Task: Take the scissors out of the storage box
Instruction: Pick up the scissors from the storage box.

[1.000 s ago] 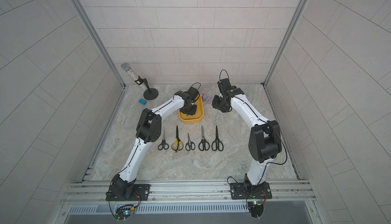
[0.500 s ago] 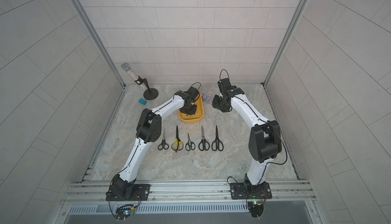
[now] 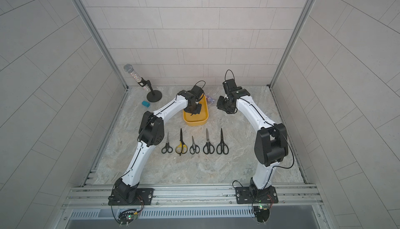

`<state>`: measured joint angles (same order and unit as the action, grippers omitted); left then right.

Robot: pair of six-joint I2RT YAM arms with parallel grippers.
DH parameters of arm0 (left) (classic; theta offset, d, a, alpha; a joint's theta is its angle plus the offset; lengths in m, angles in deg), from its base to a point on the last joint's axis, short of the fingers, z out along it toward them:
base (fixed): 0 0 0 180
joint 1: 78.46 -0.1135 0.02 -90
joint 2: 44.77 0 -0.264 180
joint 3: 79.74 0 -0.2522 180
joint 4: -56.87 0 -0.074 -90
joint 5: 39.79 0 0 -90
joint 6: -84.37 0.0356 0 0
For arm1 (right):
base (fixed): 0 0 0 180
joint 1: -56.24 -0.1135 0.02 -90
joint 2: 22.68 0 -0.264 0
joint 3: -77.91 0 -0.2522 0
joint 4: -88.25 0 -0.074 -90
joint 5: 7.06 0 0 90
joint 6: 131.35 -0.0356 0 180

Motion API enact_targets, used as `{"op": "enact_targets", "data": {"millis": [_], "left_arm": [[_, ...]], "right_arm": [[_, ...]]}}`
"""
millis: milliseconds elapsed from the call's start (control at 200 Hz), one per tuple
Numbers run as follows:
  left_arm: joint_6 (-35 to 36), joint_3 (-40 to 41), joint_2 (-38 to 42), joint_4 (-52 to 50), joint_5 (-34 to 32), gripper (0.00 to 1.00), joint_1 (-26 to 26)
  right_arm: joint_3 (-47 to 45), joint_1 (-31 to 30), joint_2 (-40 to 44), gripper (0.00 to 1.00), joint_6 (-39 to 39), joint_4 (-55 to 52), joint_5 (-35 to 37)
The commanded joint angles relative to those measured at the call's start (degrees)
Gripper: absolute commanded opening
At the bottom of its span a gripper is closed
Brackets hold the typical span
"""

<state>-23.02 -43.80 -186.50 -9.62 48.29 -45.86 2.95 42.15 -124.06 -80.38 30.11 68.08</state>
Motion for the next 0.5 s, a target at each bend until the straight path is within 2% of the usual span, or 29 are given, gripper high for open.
{"op": "enact_targets", "data": {"millis": [0, 205, 495], "left_arm": [[0.8, -1.6, 4.1, -1.8, -1.2, 0.00, -0.2], [0.7, -1.7, 3.4, -3.4, -1.0, 0.00, -0.1], [0.8, 1.0, 10.7, -3.5, -3.3, 0.00, -0.3]], "right_arm": [[1.5, 0.3, -0.3, 0.35, 0.3, -1.2, 0.3], [1.8, 0.3, -0.5, 0.35, 0.2, -1.0, 0.0], [1.7, 0.3, -0.2, 0.35, 0.3, -1.0, -0.1]]}}
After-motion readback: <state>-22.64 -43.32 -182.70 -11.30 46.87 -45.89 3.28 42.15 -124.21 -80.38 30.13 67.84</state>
